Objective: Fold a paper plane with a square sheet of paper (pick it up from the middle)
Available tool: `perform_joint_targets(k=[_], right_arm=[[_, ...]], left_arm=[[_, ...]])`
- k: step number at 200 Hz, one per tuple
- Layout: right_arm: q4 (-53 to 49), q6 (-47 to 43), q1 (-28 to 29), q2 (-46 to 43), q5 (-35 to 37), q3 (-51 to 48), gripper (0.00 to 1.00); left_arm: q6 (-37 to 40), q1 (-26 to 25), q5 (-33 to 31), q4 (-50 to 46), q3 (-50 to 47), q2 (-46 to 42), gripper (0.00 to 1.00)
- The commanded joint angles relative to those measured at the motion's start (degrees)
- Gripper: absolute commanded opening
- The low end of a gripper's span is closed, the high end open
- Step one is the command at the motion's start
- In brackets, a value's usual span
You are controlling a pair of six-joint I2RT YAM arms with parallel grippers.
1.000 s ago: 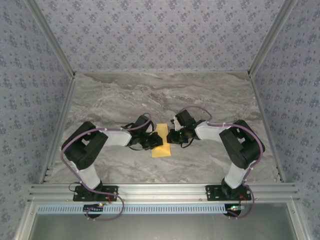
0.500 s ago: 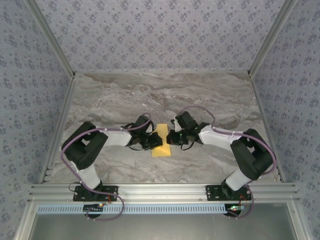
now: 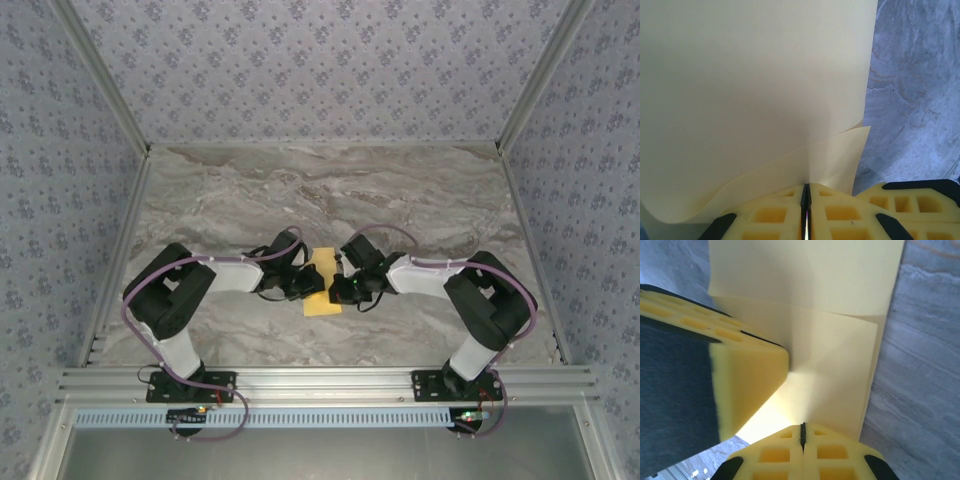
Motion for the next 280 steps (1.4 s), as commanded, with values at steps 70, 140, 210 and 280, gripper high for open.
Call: perform_joint_targets(k=[70,140,210,280], right_arm=[[-5.35,-1.18,1.57,-2.37,0.26,-0.30,0.00],[-6.52,-0.97,1.86,-1.04,3.29,-4.63,0.00],[-0.61,0.89,-1.83,-8.15,-2.13,-14.55,0.00],[1.25,1.85,-2.93,-14.38,-3.28,-10.77,0.00]], left_arm=[[-0.14,-0.57,-4.70,-7.56,-1.21,2.10,0.13],[-0.14,-0.58,-5.34,-8.09,-1.57,2.37,0.13],[0.11,-0.61,-5.89,-8.40,-2.12,2.45,0.12],[0.09,-0.64,-5.23,-7.88,-2.02,2.41,0.12]])
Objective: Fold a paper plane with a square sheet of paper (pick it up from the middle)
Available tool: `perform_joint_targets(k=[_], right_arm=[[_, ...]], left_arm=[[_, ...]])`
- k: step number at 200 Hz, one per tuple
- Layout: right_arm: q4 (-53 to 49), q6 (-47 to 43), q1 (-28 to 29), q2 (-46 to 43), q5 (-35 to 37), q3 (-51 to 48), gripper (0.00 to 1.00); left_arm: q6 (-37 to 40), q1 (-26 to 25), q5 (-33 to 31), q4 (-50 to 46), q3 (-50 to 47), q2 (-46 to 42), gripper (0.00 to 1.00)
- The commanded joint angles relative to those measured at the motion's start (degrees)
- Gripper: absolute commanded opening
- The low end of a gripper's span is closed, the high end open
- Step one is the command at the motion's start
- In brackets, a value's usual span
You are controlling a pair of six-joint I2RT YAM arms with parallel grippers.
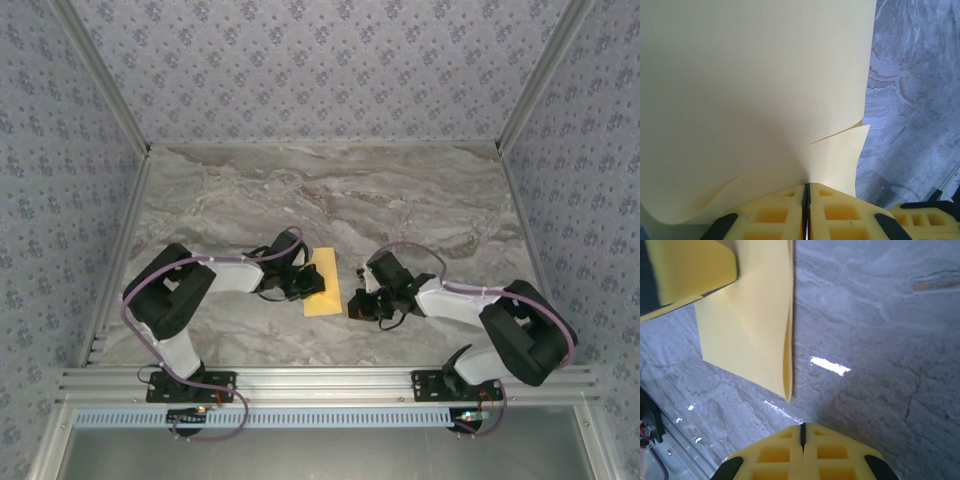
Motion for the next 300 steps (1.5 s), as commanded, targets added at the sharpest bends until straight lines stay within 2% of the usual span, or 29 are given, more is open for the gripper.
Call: perform_joint_targets(k=[1,75,126,174,204,262,300], right_arm=[[-1.65,0.01,-0.13,0.57,0.12,4.12,0.00],[0.87,-1.31,0.33,11.92,-0.65,10.08,0.00],[-2.73,-2.88,0.06,12.34,1.53,5.74,0.00],[-4.33,-3.03,0.32,13.46,2.73,7.10,0.00],[-4.41,-3.02,0.47,14.84,2.99,7.71,0.00],[-6.13,-3.01,0.58,15.98,4.43,7.80,0.00],[-10.13,-6.08,1.10,17.33,7.21,8.49,0.00]], left_arm=[[0.13,-0.43,-4.62,-7.59,-2.03,2.43,0.12],[0.06,-0.41,-4.62,-7.92,-1.08,2.28,0.12],[2.22,-0.49,-3.88,-7.10,0.13,1.00,0.13],[4.75,-2.22,0.52,-2.34,2.24,-3.60,0.14],[2.89,-3.59,-1.07,-1.72,1.18,-4.17,0.14],[2.16,-3.73,-2.10,-0.55,-0.68,0.20,0.13],[4.35,-2.72,-7.00,-4.39,-0.25,0.10,0.13]])
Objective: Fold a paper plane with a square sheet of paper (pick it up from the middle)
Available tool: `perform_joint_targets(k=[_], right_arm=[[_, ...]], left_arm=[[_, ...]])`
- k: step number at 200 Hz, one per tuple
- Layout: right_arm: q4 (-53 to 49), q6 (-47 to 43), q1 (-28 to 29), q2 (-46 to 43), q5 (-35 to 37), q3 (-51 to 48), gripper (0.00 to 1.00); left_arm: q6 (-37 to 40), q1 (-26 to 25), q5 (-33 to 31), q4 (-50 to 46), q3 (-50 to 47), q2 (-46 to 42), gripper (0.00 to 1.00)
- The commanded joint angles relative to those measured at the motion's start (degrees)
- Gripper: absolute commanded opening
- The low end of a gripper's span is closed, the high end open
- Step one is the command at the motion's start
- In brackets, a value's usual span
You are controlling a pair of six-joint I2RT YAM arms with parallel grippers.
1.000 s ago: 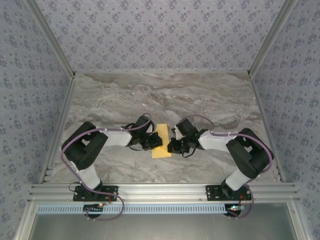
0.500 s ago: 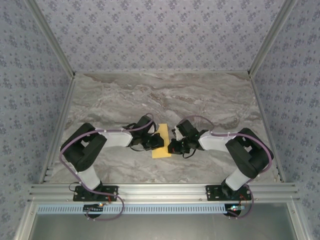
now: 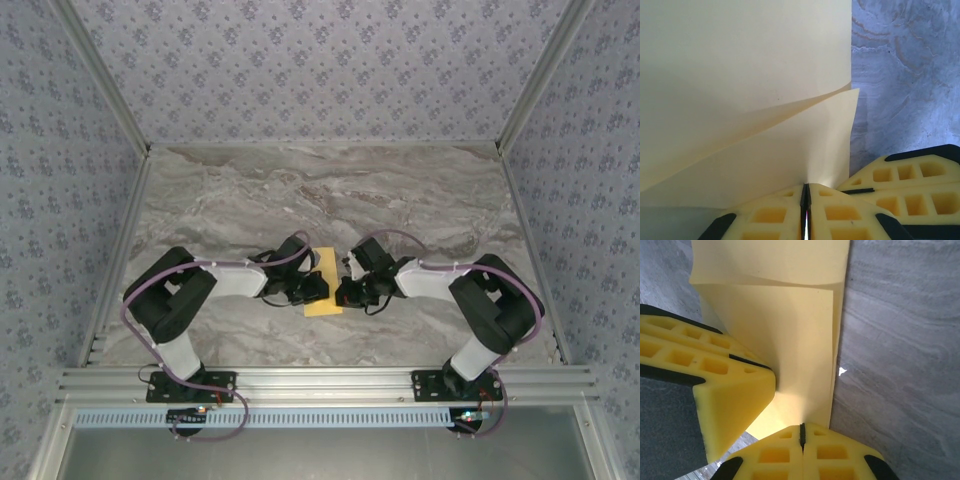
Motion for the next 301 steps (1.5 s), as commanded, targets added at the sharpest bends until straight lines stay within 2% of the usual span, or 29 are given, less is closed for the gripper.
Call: perform_joint_targets(k=[1,31,65,101,127,156,185,213,233,263,301], right_arm=[[-9.84,-2.99,1.09,4.34,7.21,-1.62,0.00],[-13.18,-4.58,1.43,5.42,10.12,-1.16,0.00],[-14.22,-5.24,1.47,5.48,11.16,-1.15,0.00],[-14.25,-5.23,1.87,5.31,11.27,-1.01,0.00],[-14.07,-5.11,2.14,5.22,11.22,-0.94,0.00],[-14.09,-4.87,2.43,5.41,11.14,-0.63,0.00],[-14.12,-4.86,2.55,5.41,11.00,-0.36,0.00],[-14.07,-4.80,2.76,5.05,11.04,-0.16,0.00],[-14.02,-4.70,2.88,4.59,10.77,-0.21,0.00],[-12.81,-4.81,3.05,2.35,9.46,0.85,0.00],[-10.62,-4.62,4.52,-0.61,7.16,6.85,0.00]], left_arm=[[1.95,0.80,-5.51,-3.54,-0.26,0.95,0.13],[3.10,4.25,-6.89,-4.19,-0.29,-0.10,0.14],[5.36,10.57,-7.74,-5.86,-0.66,-0.56,0.14],[8.16,15.21,-6.09,-7.19,-0.86,-3.29,0.14],[8.09,14.69,-2.70,-6.74,-0.42,-7.62,0.14],[5.72,11.02,-0.59,-3.81,-1.05,-10.92,0.14],[4.32,6.64,-0.28,-1.71,-0.61,-7.89,0.14],[3.93,5.90,-0.45,-0.50,-0.24,-4.18,0.13],[4.76,5.87,-2.33,-2.30,0.54,-2.47,0.12],[6.18,5.90,-8.61,-6.57,0.52,-1.32,0.10],[5.47,4.73,-9.45,-6.95,-0.99,-0.03,0.07]])
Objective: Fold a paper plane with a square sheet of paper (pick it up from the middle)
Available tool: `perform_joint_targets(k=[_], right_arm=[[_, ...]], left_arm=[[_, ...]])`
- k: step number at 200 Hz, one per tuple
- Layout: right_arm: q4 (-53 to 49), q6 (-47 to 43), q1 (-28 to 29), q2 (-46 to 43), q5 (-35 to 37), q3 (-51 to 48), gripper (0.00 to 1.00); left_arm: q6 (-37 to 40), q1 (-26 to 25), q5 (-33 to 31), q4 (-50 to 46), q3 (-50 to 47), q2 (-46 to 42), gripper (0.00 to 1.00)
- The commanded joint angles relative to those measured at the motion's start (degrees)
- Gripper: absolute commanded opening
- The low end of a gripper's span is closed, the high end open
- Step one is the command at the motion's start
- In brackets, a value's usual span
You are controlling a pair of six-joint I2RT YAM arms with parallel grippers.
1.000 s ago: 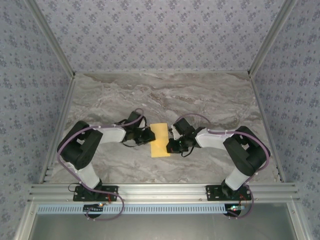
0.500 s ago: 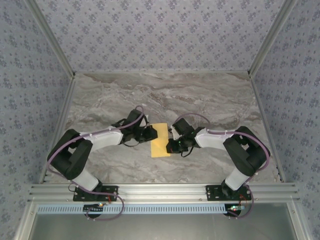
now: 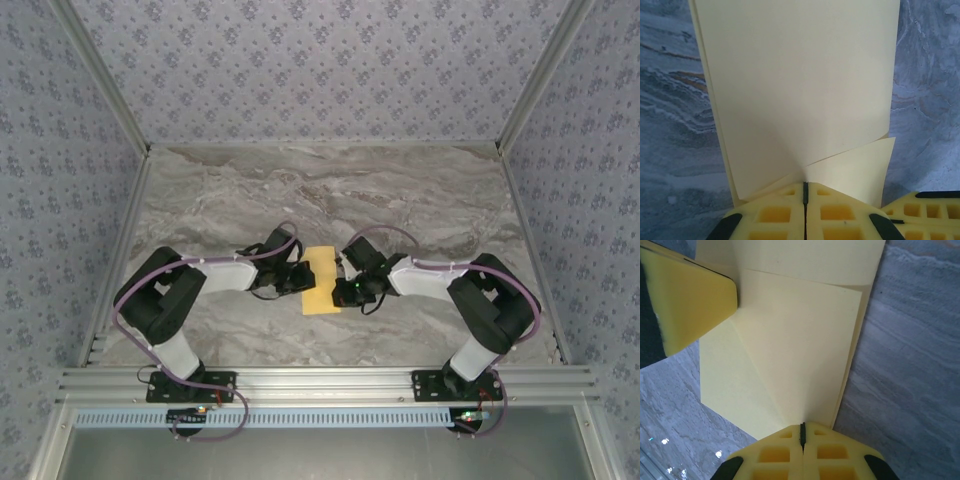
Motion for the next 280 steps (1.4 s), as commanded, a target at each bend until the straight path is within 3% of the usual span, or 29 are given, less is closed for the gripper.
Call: perform_joint_targets(k=[1,77,191,280], right_arm=[[-4.86,-0.66,1.27,-0.95,1.48,2.66,0.00],[0.96,0.83,1.56,6.62,0.27,7.33,0.00],[2.69,0.36,0.67,10.29,-0.52,8.78,0.00],[-3.32,-2.15,-0.29,-0.42,-2.42,-8.04,0.00]], left_arm=[[0.73,-0.82,-4.69,-3.69,-0.88,2.20,0.07],[-0.09,-0.92,-4.86,-4.31,-1.71,2.20,0.04],[-0.79,-0.99,-5.20,-4.40,-2.16,2.55,0.02],[-1.32,-0.14,-6.88,-5.55,-3.82,3.51,0.00]])
